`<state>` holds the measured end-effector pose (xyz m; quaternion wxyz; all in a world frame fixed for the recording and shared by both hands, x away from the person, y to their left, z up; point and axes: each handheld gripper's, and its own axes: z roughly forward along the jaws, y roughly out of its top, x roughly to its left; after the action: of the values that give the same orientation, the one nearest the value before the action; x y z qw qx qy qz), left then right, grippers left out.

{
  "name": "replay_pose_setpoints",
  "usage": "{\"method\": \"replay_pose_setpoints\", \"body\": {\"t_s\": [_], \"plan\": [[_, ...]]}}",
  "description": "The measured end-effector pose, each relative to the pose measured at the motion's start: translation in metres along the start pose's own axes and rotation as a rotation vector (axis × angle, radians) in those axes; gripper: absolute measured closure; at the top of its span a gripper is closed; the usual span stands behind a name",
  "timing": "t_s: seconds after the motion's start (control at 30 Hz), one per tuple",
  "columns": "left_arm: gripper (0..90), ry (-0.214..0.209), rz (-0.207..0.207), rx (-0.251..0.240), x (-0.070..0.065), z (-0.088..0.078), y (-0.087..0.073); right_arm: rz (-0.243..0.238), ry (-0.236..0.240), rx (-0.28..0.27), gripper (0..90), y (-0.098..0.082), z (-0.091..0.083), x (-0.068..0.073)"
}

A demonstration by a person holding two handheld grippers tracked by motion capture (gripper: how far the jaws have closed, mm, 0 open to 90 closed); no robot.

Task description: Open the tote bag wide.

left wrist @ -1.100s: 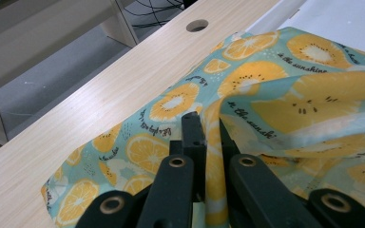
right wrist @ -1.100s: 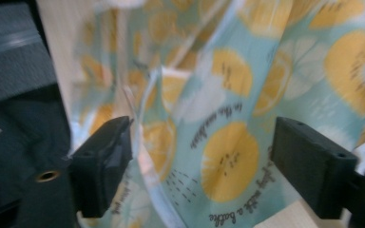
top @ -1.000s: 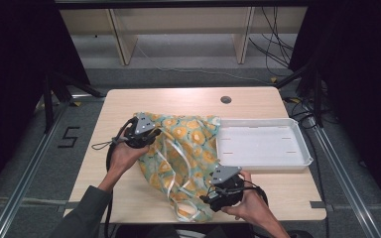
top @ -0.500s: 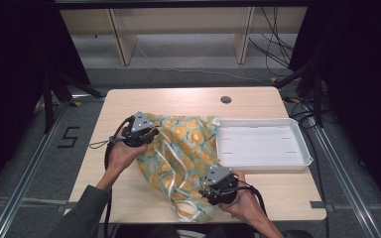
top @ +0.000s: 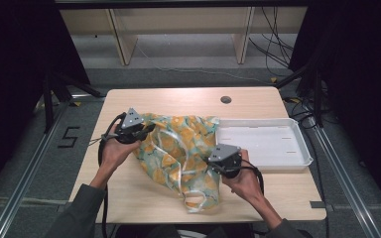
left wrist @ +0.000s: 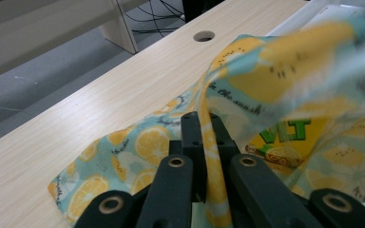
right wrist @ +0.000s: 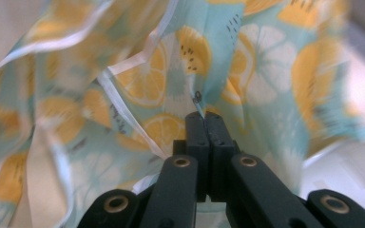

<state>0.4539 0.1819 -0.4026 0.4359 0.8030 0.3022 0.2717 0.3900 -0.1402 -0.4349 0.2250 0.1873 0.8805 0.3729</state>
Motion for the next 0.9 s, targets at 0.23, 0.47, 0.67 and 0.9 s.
{"method": "replay_pose_setpoints", "body": {"t_s": [0.23,0.47,0.67,0.9], "plan": [[88.7,0.004,0.015,0.029,0.006,0.011,-0.008,0.054,-0.108,-0.126,90.0,0.028,0.003,-0.041],[88.6,0.026,0.001,0.077,0.019,0.03,-0.022,0.142,-0.176,-0.175,90.0,0.037,0.016,-0.073],[88.2,0.016,-0.038,0.17,0.028,0.053,-0.043,0.184,-0.178,-0.155,90.0,0.03,0.037,-0.09],[86.3,0.012,-0.058,0.229,0.025,0.07,-0.061,0.176,-0.162,-0.111,90.0,0.024,0.056,-0.09]]}}
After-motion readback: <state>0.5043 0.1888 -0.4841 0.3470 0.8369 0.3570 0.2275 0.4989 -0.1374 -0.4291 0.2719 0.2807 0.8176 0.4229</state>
